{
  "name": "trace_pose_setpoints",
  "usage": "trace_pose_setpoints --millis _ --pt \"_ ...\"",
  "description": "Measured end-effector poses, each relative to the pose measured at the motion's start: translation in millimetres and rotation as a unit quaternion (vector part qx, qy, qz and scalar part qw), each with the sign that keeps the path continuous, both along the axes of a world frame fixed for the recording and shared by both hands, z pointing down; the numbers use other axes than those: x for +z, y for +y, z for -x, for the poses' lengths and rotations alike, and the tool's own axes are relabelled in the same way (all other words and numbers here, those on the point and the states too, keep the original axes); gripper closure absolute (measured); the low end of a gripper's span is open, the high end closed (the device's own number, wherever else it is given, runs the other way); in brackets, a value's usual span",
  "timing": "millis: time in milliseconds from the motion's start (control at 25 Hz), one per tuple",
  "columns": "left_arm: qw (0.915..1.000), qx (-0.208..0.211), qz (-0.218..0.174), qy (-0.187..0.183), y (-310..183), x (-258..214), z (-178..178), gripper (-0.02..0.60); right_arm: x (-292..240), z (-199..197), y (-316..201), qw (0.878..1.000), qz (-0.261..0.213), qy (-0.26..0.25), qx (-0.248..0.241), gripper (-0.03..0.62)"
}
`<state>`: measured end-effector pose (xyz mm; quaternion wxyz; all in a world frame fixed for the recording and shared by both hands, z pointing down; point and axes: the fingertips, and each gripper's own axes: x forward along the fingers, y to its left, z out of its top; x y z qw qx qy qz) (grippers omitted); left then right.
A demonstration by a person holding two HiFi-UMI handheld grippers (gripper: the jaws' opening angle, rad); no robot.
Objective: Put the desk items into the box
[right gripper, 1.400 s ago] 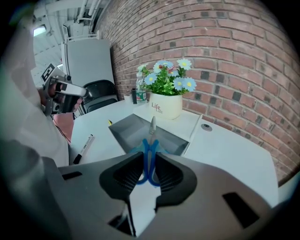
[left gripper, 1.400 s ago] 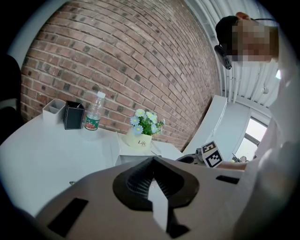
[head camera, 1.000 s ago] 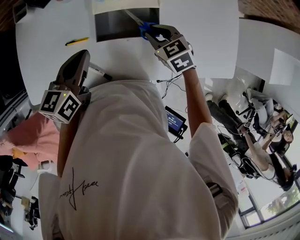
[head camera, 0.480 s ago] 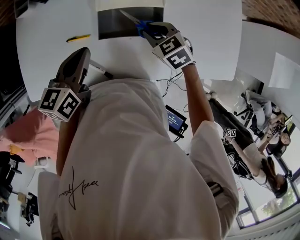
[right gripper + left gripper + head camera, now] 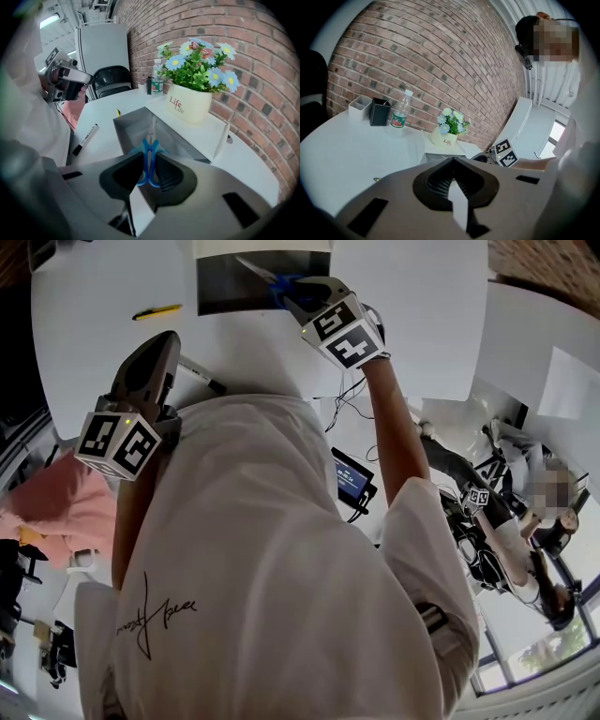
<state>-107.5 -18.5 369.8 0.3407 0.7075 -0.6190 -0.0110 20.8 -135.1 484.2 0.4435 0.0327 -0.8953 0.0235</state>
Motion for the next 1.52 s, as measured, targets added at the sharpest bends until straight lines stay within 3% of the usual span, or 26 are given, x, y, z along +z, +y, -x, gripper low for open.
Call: trace_pose_setpoints --millis 1520 --pt "1.0 -0.003 0.003 0.001 -3.3 2.8 5.2 0.575 35.2 14.4 -10.1 0.996 -0.027 0.078 -0.018 0.493"
